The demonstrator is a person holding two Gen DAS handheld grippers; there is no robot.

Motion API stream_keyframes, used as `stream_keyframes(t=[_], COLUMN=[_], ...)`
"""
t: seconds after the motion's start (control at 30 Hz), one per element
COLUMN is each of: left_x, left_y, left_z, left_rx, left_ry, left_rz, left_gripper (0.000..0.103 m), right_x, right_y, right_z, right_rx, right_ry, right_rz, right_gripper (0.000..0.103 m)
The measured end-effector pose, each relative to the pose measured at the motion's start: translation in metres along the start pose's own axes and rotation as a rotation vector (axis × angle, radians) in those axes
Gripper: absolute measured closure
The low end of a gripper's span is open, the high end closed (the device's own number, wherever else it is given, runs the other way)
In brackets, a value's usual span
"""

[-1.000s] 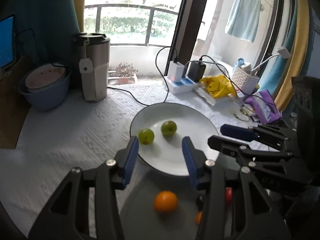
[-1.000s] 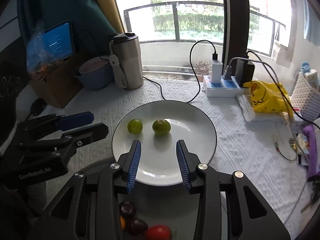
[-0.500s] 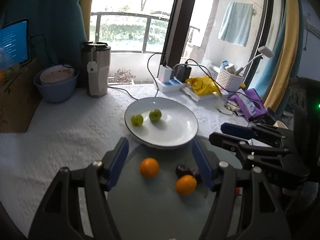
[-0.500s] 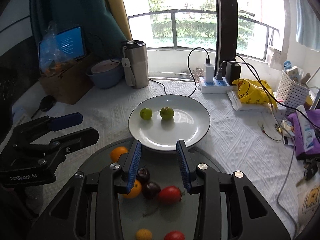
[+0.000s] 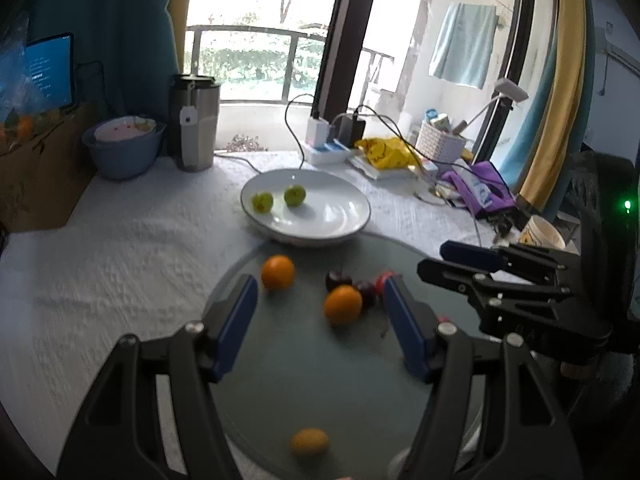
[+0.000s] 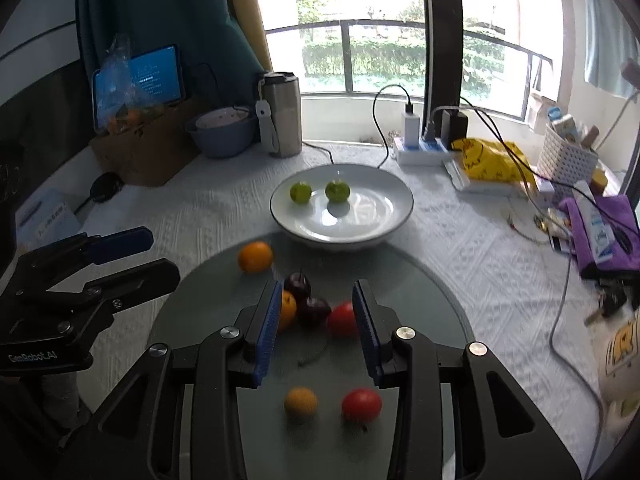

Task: Organize fruits
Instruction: 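Move both open tools back over the fruit mat, then grasp a small yellow fruit with the right tool while the left tool grasps another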

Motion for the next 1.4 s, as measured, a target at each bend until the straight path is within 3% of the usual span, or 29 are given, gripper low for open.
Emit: stream_keyframes(t=[0.57, 1.07, 1.17, 1.4], left_x=[-0.001, 0.001, 0.002, 0.008], left_y=[-0.069, -0.099, -0.101, -0.103], left_z=[0.009, 0.002, -0.001, -0.002], left_rx=[-0.074, -0.158, -0.174, -0.179], left_ry=[0.031, 0.056, 0.062, 0.083], left_rz=[0.03, -0.017, -0.029, -0.068], left_gripper=[0.036, 0.037, 0.053, 0.073], right_x=[-0.014, -0.016, -0.015, -0.014], right_y=[-0.058, -0.073, -0.074, -0.077], right_z=[0.004, -0.013, -0.015, -0.021], right_rx=[-0.071, -0.121, -0.124, -0.134], right_ry=[0.019, 0.038, 0.04, 0.054], right_rz=[-0.015, -0.015, -0.014, -0.014], right_gripper=[0.064, 0.064, 0.064, 0.07])
Point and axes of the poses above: each gripper's, at about its wrist camera, not at the fingertips, and z roughly against the way its jaws point, x to its right, y to its top, the point moved 2 cm from there along -z, roughly the way its jaws point, and after that the axes turned 3 degrees about x, right-handed, at the moved point
